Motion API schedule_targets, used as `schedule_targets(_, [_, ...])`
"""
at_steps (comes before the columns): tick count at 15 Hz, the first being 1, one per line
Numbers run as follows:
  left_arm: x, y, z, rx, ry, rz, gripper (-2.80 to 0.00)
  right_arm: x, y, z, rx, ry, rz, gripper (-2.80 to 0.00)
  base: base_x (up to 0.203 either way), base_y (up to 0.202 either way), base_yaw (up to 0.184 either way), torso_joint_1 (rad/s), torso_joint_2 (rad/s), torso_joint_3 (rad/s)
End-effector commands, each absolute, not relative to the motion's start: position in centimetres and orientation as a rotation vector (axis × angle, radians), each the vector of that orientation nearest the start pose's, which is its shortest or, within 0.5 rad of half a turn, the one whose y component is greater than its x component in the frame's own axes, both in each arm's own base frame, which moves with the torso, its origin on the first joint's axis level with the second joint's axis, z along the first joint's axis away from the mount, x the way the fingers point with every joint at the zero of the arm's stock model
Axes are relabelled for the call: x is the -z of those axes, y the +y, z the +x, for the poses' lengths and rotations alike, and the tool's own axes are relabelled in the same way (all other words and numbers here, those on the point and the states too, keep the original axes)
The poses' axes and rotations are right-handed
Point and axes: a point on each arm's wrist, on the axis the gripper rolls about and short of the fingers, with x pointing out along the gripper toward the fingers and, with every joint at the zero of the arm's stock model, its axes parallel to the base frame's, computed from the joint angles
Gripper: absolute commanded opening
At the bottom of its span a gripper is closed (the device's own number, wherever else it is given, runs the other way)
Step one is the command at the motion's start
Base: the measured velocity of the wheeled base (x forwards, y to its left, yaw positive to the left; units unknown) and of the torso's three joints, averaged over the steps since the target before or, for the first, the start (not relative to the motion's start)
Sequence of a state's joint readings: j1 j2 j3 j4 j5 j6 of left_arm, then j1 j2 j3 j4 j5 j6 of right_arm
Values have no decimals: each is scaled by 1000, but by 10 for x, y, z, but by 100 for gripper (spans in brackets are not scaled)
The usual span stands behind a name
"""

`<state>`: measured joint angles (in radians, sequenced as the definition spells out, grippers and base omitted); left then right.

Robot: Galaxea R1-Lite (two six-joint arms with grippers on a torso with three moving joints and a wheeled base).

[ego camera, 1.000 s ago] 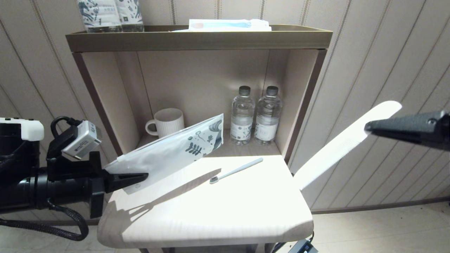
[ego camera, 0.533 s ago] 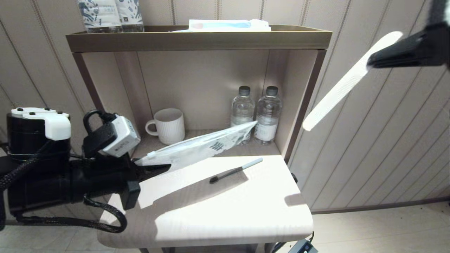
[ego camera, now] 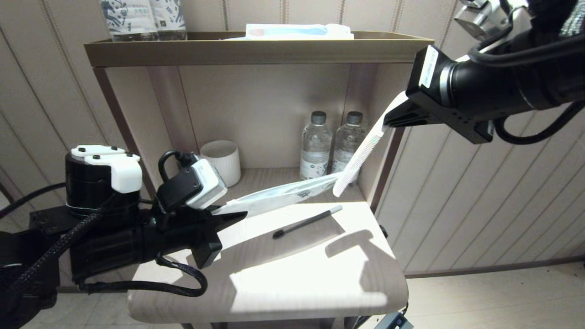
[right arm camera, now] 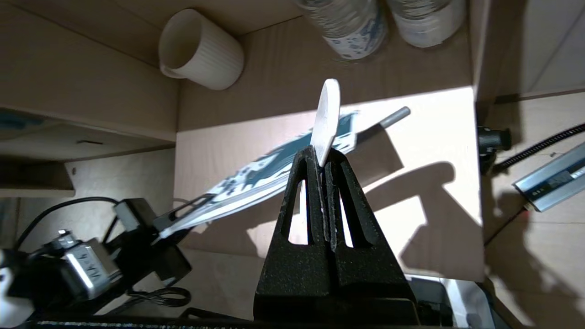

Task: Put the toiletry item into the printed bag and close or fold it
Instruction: Place the comb into the storage bag

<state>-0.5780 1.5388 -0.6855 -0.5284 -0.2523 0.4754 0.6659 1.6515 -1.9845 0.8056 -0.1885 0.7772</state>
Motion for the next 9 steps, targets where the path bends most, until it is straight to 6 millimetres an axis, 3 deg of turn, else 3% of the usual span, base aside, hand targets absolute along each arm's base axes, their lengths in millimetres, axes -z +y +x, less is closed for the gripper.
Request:
schedule_targets(1, [-178,-155,217,898,155,497,-280,-381,160,203,-279,590,597,-280,0,0,0,0,0,0])
schedule_targets(5, [-174,-184,223,796,153,453,-280,-369,170,218,-196,648,761,-280,0,0,0,0,0,0])
schedule_targets(9, [-173,-190,221,746,119,451,-280,-360,169,214,-156,706,728,-280,0,0,0,0,0,0])
